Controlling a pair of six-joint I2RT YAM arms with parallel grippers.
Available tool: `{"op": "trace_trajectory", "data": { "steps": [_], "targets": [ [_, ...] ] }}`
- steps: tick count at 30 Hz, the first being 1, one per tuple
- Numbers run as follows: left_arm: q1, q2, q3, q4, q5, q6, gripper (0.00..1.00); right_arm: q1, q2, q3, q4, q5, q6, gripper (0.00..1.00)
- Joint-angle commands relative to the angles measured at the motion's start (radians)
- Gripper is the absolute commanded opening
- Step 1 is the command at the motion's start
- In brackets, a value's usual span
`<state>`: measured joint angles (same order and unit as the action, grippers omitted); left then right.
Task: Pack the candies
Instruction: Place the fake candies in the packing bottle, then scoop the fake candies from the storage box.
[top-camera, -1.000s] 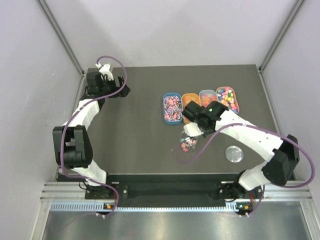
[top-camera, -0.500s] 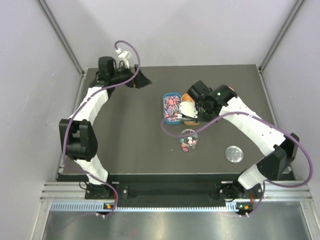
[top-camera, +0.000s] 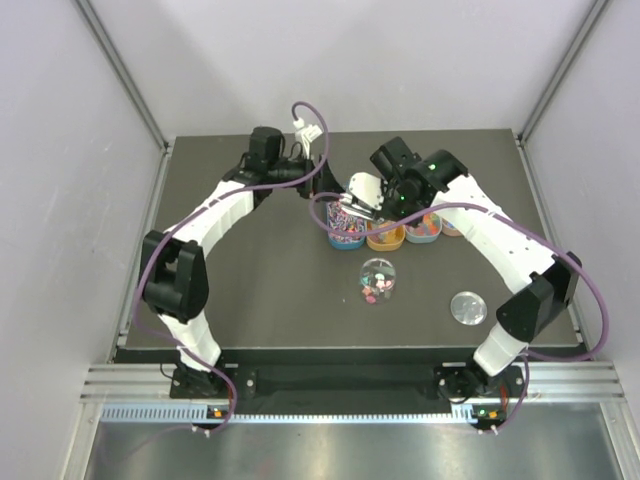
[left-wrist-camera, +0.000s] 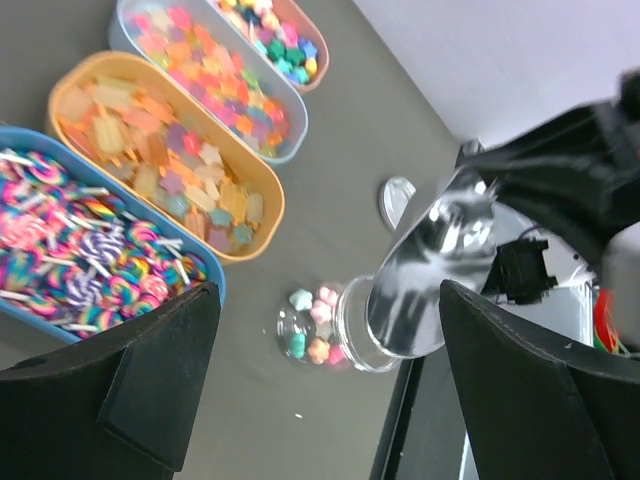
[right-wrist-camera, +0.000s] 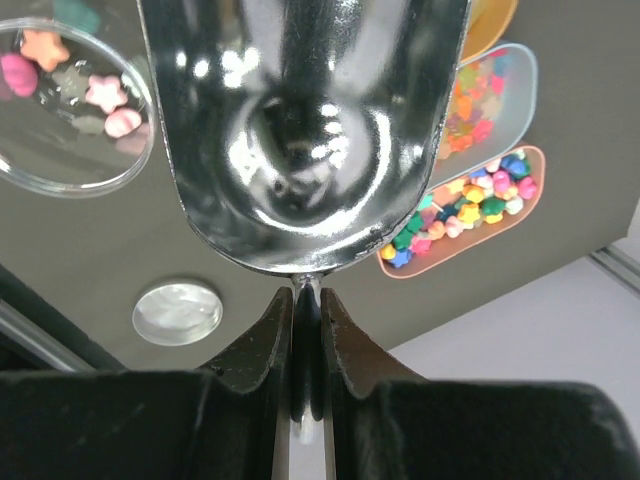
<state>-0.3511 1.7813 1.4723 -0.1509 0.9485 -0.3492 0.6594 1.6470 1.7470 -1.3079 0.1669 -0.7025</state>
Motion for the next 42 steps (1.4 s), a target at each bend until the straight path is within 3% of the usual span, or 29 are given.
{"op": "trace_trajectory", "data": {
  "steps": [1, 19, 26, 32, 35, 42],
  "targets": [
    [-0.037, -0.014, -0.030, -0.016, -0.011, 0.045, 0.95, -0.014, -0.019, 0.069, 0.044, -0.018, 0.032, 0.00],
    [-0.049, 0.099, 0.037, -0.050, -0.086, 0.113, 0.94, -0.015, -0.128, 0.094, 0.044, -0.036, 0.049, 0.00],
    [-0.037, 0.060, 0.189, -0.093, -0.129, 0.111, 0.99, -0.087, -0.119, 0.054, 0.029, -0.038, 0.070, 0.00],
    [-0.020, 0.030, 0.356, -0.184, -0.391, 0.226, 0.98, -0.222, -0.052, 0.078, -0.051, -0.076, 0.089, 0.00],
    [-0.017, 0.030, 0.344, -0.214, -0.532, 0.297, 0.99, -0.283, 0.049, 0.141, -0.106, -0.104, 0.132, 0.00],
    [-0.015, -0.035, 0.145, -0.118, -0.574, 0.338, 0.99, -0.322, 0.249, 0.223, -0.172, 0.005, 0.175, 0.00]
  ]
}}
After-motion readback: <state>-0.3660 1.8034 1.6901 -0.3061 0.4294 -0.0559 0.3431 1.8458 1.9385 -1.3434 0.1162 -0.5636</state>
